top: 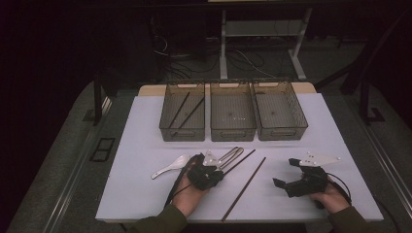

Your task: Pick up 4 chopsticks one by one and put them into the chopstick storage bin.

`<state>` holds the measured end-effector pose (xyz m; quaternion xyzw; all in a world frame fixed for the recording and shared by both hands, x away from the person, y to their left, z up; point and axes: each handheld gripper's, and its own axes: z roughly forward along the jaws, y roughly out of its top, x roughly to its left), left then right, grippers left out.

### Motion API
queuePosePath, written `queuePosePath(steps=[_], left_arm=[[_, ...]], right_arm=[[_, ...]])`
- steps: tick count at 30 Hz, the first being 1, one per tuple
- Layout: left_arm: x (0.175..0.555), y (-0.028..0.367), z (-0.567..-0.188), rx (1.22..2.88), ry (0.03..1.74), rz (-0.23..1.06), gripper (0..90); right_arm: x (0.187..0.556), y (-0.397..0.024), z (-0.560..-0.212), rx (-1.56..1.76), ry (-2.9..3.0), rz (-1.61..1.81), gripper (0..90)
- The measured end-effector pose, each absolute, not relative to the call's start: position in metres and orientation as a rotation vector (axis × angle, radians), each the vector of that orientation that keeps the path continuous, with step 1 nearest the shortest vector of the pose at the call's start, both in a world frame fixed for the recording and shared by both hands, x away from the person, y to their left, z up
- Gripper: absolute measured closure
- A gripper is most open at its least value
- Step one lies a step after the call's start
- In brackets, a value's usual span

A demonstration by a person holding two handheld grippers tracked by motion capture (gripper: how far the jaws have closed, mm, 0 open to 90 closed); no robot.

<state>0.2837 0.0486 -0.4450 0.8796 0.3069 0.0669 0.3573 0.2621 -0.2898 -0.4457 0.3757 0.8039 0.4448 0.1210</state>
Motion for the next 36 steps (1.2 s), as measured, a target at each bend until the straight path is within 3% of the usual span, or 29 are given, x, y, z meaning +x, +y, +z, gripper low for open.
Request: queuePosePath(steps=[17, 36], left_arm=[[0.286, 0.054, -0.432, 2.23, 0.728, 0.145, 84.6], [0.298, 0.088, -0.398, 2.2, 0.6, 0.135, 84.7]], right_arm=[[0.262, -0.289, -0.446, 1.097, 2.353, 1.295, 0.4], [0.262, -0.289, -0.446, 1.097, 2.354, 1.295, 0.5]])
